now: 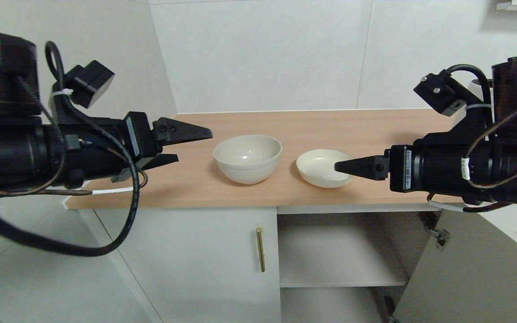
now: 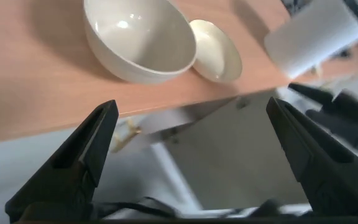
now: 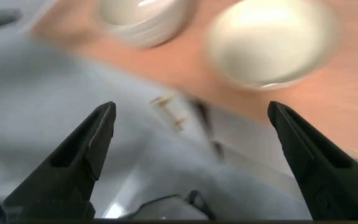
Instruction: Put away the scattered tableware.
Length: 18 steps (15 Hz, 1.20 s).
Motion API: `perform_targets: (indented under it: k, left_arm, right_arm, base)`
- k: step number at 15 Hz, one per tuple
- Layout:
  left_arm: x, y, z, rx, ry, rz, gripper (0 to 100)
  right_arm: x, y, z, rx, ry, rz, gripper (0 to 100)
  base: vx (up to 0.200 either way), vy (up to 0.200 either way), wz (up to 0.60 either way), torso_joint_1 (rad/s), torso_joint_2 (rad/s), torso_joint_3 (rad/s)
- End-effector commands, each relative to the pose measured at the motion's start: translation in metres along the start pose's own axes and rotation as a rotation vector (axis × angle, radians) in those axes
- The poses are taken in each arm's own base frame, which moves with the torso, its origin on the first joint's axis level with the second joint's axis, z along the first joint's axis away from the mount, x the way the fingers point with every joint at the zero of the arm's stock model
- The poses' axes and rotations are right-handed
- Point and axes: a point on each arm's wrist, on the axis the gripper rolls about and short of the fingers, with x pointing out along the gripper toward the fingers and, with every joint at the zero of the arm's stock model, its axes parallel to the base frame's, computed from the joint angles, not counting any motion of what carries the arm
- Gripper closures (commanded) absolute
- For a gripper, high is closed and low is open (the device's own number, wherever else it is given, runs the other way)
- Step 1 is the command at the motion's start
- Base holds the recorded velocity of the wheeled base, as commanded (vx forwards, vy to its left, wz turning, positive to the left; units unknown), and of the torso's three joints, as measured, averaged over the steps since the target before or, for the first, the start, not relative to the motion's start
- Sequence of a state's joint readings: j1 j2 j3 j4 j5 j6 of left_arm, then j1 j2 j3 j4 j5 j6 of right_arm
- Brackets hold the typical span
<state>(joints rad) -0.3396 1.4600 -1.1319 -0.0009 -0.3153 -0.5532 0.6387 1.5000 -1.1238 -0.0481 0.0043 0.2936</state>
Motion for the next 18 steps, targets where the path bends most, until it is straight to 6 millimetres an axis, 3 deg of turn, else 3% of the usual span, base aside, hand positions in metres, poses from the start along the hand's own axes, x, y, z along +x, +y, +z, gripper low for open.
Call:
perform_targets:
  k: [1, 3, 5, 7, 11, 13, 18]
  left_arm:
    - [0.025, 0.006, 0.002, -0.058, 0.033, 0.022, 0]
    - [0.035, 0.006, 0.01, -0.187, 0.006, 0.047, 0]
    - [0.052, 0.013, 0.01, -0.211, 0.0, 0.151, 0]
    - [0.079, 0.02, 0.009, -0.214, -0.009, 0.27, 0]
    - [0.1, 0.024, 0.007, -0.245, -0.01, 0.3, 0]
    - [0.121, 0.03, 0.006, -0.271, -0.018, 0.332, 0]
    - [0.129, 0.033, 0.007, -0.289, -0.022, 0.343, 0]
  right_arm:
    - [0.023, -0.003, 0.006, 0.013, 0.014, -0.112, 0]
    - [0.035, -0.004, 0.014, 0.094, 0.017, -0.21, 0]
    - [0.041, -0.013, 0.015, 0.112, 0.019, -0.245, 0]
    - [0.042, -0.015, 0.015, 0.115, 0.018, -0.253, 0]
    - [0.041, -0.015, 0.016, 0.118, 0.015, -0.252, 0]
    - [0.041, -0.015, 0.016, 0.118, 0.013, -0.251, 0]
    - [0.04, -0.015, 0.016, 0.118, 0.012, -0.251, 0]
  base:
    - [0.0, 0.0, 0.0, 0.0, 0.0, 0.0]
    - [0.0, 0.0, 0.0, 0.0, 0.0, 0.0]
    - [0.0, 0.0, 0.0, 0.0, 0.0, 0.0]
    - [0.0, 0.0, 0.0, 0.0, 0.0, 0.0]
    - [0.0, 0.0, 0.0, 0.0, 0.0, 0.0]
    - [0.0, 0.0, 0.0, 0.0, 0.0, 0.0]
    - [0.0, 0.0, 0.0, 0.0, 0.0, 0.0]
